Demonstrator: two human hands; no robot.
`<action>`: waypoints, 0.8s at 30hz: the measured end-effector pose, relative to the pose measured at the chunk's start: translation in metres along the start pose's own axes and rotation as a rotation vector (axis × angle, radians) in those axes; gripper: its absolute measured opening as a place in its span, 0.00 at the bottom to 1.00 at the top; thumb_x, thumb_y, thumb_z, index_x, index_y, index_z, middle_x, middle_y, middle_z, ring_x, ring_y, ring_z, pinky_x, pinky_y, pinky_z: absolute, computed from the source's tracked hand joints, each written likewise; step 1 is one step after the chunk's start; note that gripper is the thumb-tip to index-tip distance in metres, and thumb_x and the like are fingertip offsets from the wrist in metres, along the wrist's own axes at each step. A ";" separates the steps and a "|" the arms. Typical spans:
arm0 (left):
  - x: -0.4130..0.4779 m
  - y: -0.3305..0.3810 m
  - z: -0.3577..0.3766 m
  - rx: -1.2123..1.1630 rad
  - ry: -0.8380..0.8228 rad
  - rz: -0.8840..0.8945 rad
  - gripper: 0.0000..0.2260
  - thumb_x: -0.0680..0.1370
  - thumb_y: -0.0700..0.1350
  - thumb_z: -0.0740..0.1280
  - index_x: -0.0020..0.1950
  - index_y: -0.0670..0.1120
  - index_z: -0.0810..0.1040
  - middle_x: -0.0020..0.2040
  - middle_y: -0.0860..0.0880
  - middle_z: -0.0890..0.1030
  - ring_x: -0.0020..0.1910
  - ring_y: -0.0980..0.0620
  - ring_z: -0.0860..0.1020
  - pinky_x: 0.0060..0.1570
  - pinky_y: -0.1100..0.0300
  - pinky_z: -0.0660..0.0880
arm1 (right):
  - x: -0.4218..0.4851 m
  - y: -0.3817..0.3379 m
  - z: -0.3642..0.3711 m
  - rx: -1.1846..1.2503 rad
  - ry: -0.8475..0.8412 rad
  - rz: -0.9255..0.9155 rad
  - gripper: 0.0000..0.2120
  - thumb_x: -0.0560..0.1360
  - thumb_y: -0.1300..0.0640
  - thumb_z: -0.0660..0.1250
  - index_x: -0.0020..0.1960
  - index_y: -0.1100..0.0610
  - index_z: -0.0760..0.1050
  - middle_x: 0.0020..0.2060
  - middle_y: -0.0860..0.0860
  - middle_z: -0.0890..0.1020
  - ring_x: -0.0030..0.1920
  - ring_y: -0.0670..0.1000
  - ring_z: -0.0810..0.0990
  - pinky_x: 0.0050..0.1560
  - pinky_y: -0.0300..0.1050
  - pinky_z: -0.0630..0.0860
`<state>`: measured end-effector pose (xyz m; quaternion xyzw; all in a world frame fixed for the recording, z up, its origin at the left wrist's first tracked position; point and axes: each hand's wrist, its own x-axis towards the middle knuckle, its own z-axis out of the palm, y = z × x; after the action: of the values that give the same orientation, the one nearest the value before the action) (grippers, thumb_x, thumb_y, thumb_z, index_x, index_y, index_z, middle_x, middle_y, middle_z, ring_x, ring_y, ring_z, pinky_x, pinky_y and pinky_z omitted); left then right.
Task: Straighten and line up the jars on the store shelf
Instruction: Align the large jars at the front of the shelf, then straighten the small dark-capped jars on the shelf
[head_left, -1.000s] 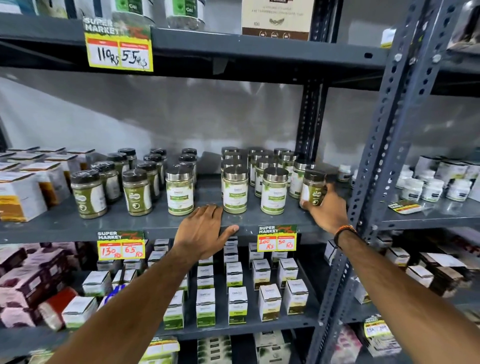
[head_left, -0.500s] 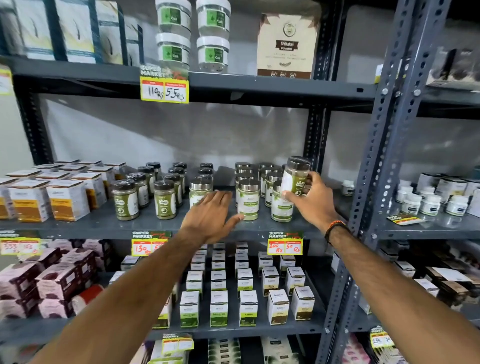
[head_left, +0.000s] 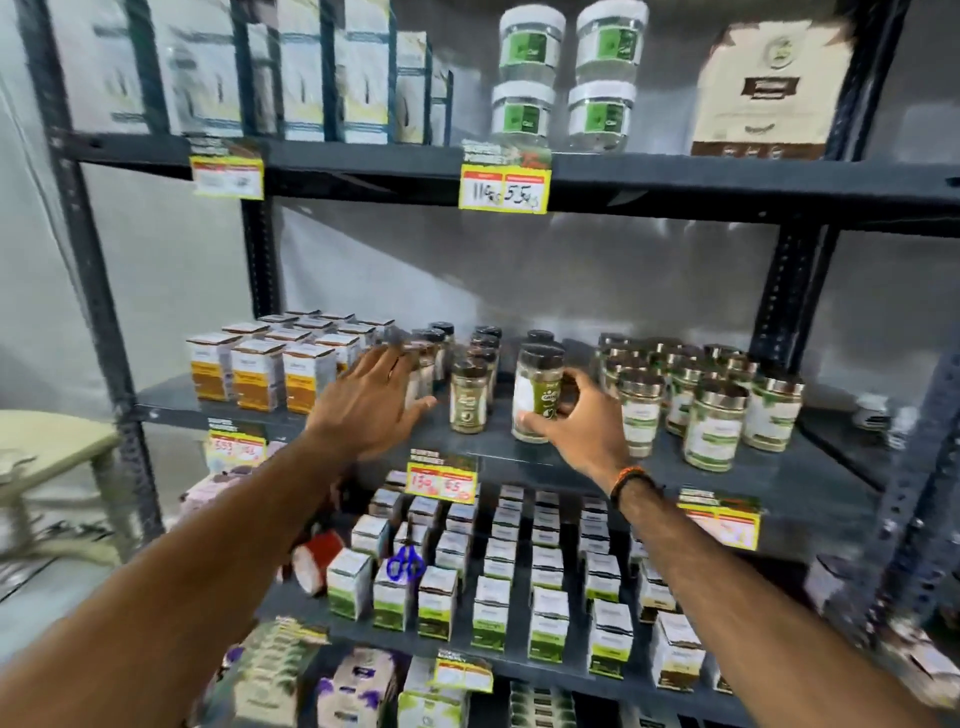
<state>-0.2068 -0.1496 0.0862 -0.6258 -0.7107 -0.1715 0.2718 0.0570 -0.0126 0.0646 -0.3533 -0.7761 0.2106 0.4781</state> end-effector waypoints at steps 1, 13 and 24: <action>-0.005 -0.011 0.005 0.026 -0.010 -0.003 0.35 0.80 0.66 0.50 0.78 0.43 0.64 0.76 0.40 0.69 0.76 0.40 0.66 0.71 0.40 0.70 | 0.000 0.000 0.012 -0.003 -0.005 0.005 0.36 0.61 0.41 0.83 0.64 0.47 0.74 0.49 0.41 0.84 0.48 0.42 0.84 0.47 0.40 0.81; -0.025 -0.074 0.086 -0.066 -0.173 -0.086 0.38 0.81 0.70 0.48 0.78 0.42 0.64 0.78 0.41 0.69 0.77 0.43 0.66 0.72 0.45 0.68 | -0.005 0.019 0.081 0.069 0.000 0.081 0.31 0.59 0.43 0.84 0.58 0.44 0.76 0.47 0.37 0.84 0.46 0.34 0.83 0.47 0.34 0.81; -0.018 -0.084 0.115 -0.081 -0.196 -0.075 0.39 0.81 0.72 0.46 0.78 0.44 0.67 0.77 0.42 0.72 0.74 0.43 0.70 0.74 0.47 0.65 | -0.012 0.020 0.092 0.050 0.052 0.041 0.32 0.65 0.46 0.83 0.66 0.50 0.78 0.44 0.28 0.78 0.47 0.29 0.81 0.50 0.32 0.79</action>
<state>-0.3076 -0.1101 -0.0074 -0.6229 -0.7494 -0.1478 0.1688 -0.0140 -0.0074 0.0024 -0.3626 -0.7505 0.2302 0.5023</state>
